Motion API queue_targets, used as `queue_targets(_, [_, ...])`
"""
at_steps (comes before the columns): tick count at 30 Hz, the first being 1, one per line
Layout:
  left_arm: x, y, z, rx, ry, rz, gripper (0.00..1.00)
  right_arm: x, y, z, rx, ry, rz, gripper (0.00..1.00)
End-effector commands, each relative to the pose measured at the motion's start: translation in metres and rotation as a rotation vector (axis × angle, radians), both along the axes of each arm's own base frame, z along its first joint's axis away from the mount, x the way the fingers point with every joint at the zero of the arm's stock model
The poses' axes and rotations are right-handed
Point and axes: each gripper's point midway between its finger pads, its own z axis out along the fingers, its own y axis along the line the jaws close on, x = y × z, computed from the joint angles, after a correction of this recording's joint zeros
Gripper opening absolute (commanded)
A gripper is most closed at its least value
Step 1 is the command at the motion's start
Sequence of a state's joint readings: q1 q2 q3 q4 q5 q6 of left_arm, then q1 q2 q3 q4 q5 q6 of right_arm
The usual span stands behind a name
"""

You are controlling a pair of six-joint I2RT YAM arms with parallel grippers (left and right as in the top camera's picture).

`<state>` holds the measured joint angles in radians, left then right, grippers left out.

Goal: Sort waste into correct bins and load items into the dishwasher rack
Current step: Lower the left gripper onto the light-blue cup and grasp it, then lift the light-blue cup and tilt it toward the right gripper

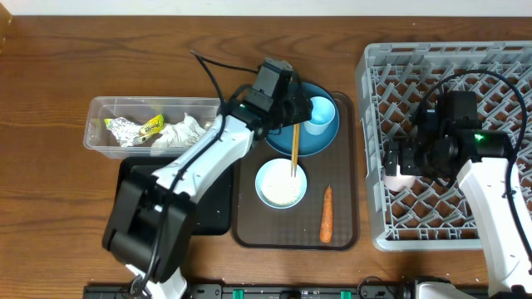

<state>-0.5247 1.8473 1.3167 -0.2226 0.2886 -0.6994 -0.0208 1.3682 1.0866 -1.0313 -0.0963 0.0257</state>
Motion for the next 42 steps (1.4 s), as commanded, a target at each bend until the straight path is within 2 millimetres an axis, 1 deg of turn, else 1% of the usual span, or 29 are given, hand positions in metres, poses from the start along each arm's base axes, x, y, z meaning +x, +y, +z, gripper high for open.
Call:
queue_targets(1, [0.002,0.002,-0.019,0.018,0.033,0.023,0.52,-0.001,0.002,-0.003,-0.002,0.011,0.006,0.99])
queue_targets(4, [0.003,0.002,-0.033,0.031,0.054,0.023,0.46,-0.001,0.002,-0.003,-0.002,0.011,0.006,0.99])
queue_targets(6, [0.002,0.000,-0.043,0.038,0.067,0.020,0.43,-0.001,0.002,-0.003,-0.001,0.011,0.006,0.99])
queue_targets(8, [0.003,-0.002,-0.048,0.038,0.070,0.018,0.41,-0.001,0.002,-0.003,-0.002,0.011,0.006,0.99])
queue_targets(13, [0.004,-0.013,-0.045,0.022,0.041,0.002,0.30,-0.001,0.002,-0.003,-0.002,0.011,0.006,0.99])
queue_targets(16, [0.002,-0.019,-0.044,0.025,0.030,-0.007,0.29,-0.001,0.002,-0.003,-0.002,0.011,0.006,0.99])
queue_targets(20, [0.000,-0.022,-0.046,0.074,0.000,0.011,0.28,-0.001,0.002,-0.003,-0.001,0.011,0.006,0.99])
queue_targets(23, [0.001,-0.021,-0.046,0.096,-0.015,0.022,0.20,-0.001,0.002,-0.003,-0.002,0.011,0.006,0.99])
queue_targets(24, [0.001,-0.021,-0.046,0.100,-0.017,0.026,0.15,-0.001,0.002,-0.003,-0.002,0.011,0.006,0.99])
queue_targets(27, [0.001,-0.021,-0.046,0.100,-0.018,0.027,0.07,-0.001,0.002,-0.003,-0.002,0.011,0.006,0.99])
queue_targets(31, [0.001,-0.022,-0.043,0.090,-0.020,0.022,0.06,-0.001,0.002,-0.003,-0.002,0.011,0.006,0.99])
queue_targets(32, [0.002,-0.023,-0.039,0.081,-0.028,0.022,0.06,-0.001,0.002,-0.003,-0.002,0.011,0.006,0.99])
queue_targets(35, [0.006,-0.028,-0.012,0.005,-0.067,0.001,0.06,-0.001,0.002,-0.003,-0.002,0.011,0.006,0.99])
queue_targets(39, [0.008,-0.024,0.038,-0.101,-0.127,-0.022,0.06,-0.001,0.002,-0.003,-0.002,0.011,0.006,0.99])
queue_targets(42, [-0.002,-0.020,0.078,-0.187,-0.146,-0.070,0.06,-0.001,0.002,-0.003,-0.002,0.011,0.006,0.99])
